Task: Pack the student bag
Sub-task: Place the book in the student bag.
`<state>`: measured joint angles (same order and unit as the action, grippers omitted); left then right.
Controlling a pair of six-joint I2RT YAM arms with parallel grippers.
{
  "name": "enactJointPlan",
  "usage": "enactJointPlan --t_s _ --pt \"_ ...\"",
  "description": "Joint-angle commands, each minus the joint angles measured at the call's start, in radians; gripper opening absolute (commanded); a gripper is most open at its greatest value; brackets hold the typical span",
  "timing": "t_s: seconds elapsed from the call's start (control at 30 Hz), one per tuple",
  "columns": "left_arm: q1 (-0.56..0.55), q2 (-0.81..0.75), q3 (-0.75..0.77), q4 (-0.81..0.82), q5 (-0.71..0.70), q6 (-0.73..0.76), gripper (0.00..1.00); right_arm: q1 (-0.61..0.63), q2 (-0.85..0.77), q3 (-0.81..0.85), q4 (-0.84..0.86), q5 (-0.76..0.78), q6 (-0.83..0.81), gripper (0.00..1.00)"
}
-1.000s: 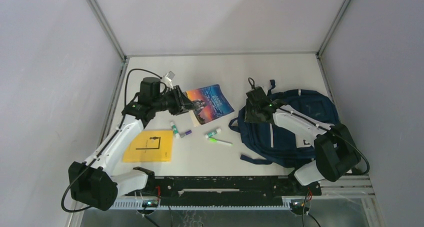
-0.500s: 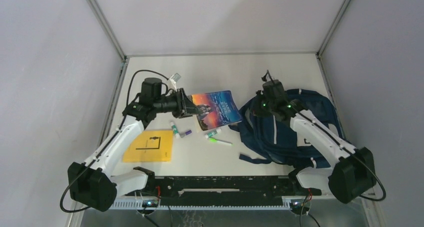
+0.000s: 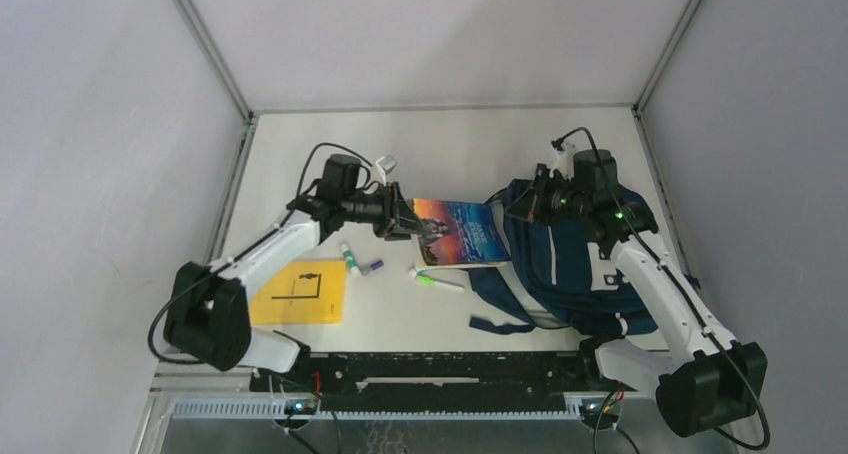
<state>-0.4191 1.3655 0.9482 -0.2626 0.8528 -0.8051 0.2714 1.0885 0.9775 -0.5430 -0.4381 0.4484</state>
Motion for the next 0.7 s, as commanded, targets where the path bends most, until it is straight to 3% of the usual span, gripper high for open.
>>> enactJointPlan --t_s 0.0,0.17,0.47,0.67 --pt "-0.052 0.053 0.113 0.228 0.098 -0.095 0.0 -0.027 -0.039 0.05 0.124 -0.189 0.024 0.0" --pt "-0.164 0.164 0.176 0.389 0.068 -0.208 0.0 -0.03 -0.035 0.05 0.176 -0.256 0.056 0.0" --pt "-0.273 0.421 0.2 1.043 0.02 -0.601 0.0 -0.03 -0.024 0.049 0.228 -0.305 0.102 0.0" --pt "-0.294 0.631 0.315 1.224 0.015 -0.712 0.0 -0.028 -0.017 0.05 0.246 -0.317 0.119 0.0"
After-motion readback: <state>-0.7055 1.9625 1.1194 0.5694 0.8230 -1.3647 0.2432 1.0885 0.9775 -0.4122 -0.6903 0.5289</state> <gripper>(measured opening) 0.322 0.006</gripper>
